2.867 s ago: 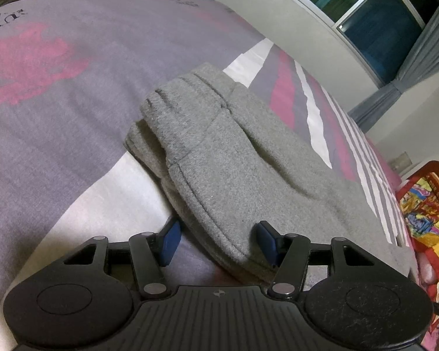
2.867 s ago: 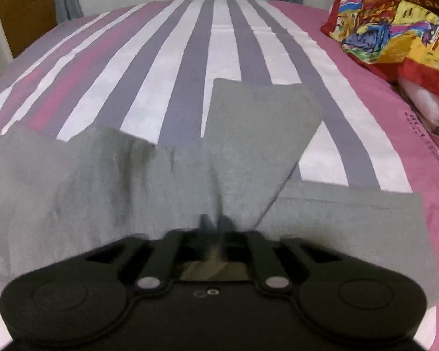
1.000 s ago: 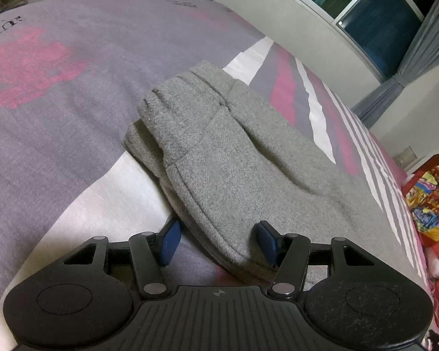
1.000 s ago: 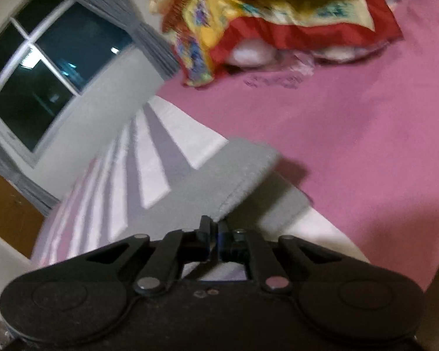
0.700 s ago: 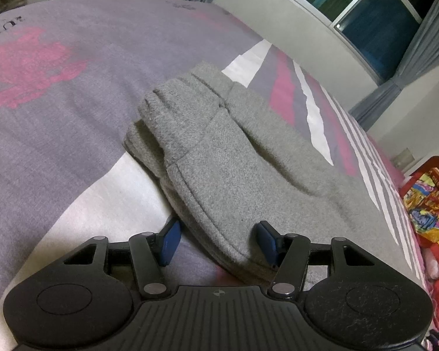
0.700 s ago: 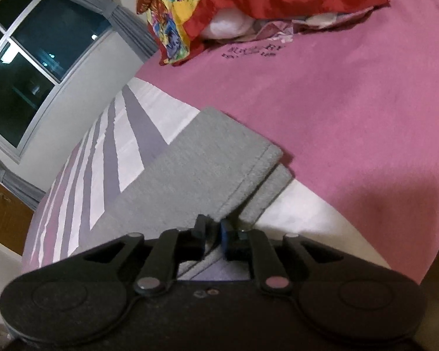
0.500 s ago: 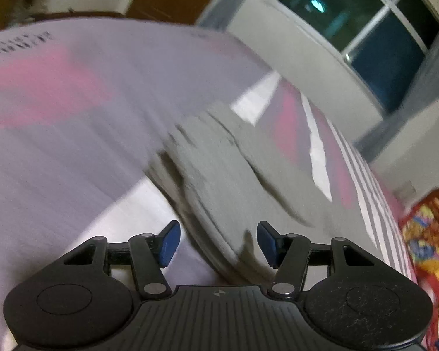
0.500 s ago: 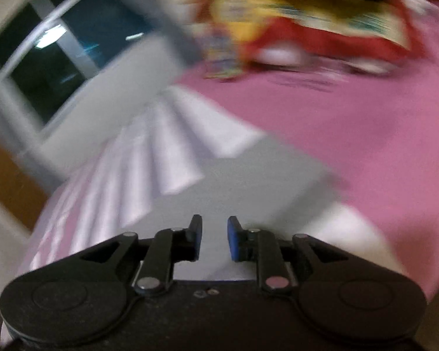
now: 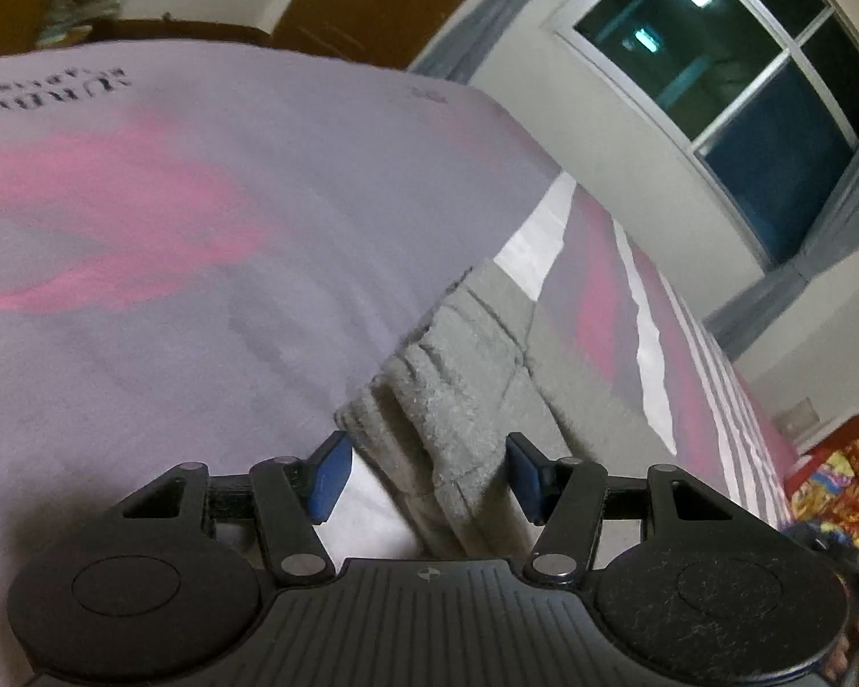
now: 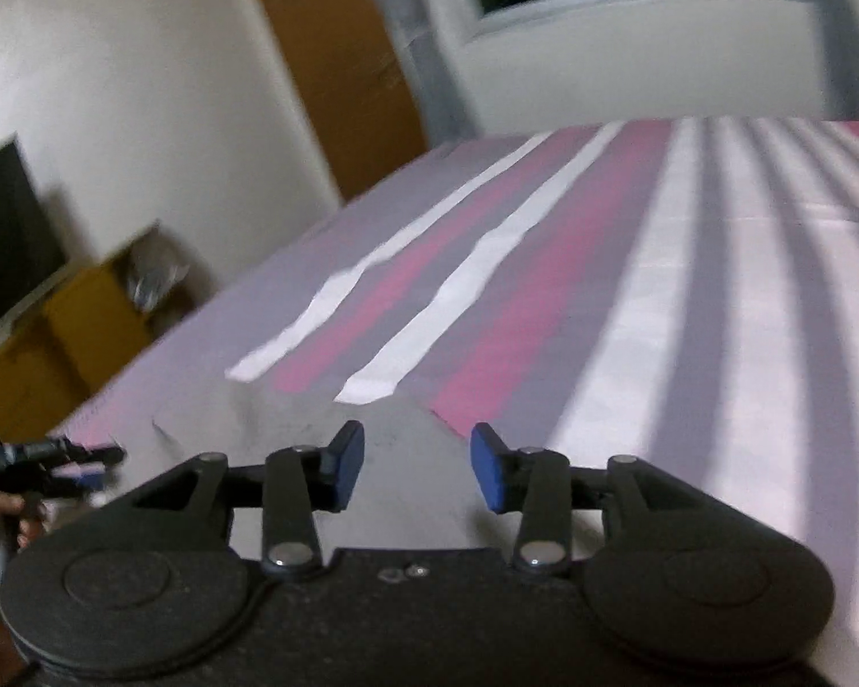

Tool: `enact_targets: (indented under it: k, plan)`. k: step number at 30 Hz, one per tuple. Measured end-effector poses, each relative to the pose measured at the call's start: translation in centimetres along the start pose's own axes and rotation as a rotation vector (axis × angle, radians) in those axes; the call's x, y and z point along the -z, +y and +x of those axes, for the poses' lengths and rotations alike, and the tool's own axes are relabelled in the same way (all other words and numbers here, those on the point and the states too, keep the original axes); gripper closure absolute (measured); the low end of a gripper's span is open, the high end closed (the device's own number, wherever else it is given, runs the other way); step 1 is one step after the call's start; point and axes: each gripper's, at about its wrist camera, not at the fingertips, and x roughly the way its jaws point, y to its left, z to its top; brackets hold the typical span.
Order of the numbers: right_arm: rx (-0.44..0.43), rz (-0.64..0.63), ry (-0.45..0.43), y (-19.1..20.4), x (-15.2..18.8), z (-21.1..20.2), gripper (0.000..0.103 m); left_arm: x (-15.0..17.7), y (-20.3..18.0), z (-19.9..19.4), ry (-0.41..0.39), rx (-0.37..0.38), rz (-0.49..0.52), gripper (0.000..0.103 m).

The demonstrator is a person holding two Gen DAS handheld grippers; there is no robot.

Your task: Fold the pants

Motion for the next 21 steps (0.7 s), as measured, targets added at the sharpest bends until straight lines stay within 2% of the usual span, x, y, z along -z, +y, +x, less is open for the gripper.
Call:
enact_targets:
  k: [2,5,8,13,16,19,21]
  plan:
    - [-0.028,-0.016,0.059,-0.3,-1.0,3.7,0.062,-0.1,0.0,0.6,0.007,0.011,0.003,0.046]
    - [-0.067,-0.027,0.118,-1.2,-1.6,7.0,0.062,0.0,0.0,1.2,0.008,0.02,0.016,0.046]
    - [-0.11,-0.051,0.155,-1.1,-1.5,8.2,0.064,0.2,0.1,1.4,0.001,0.032,0.026,0.046]
    - [-0.227,-0.055,0.203,-1.6,-1.6,8.6,0.083,0.6,0.0,1.3,-0.019,0.037,0.035,0.047]
    - [-0.216,-0.06,0.217,-2.0,-2.3,9.1,0.083,0.8,0.1,1.2,-0.025,0.041,0.028,0.047]
    - [-0.199,-0.069,0.255,-2.0,-2.8,10.5,0.075,0.8,0.2,1.3,-0.023,0.042,0.03,0.047]
    - [-0.185,-0.094,0.25,-1.4,-3.0,10.8,0.075,0.9,0.4,1.1,-0.022,0.045,0.031,0.047]
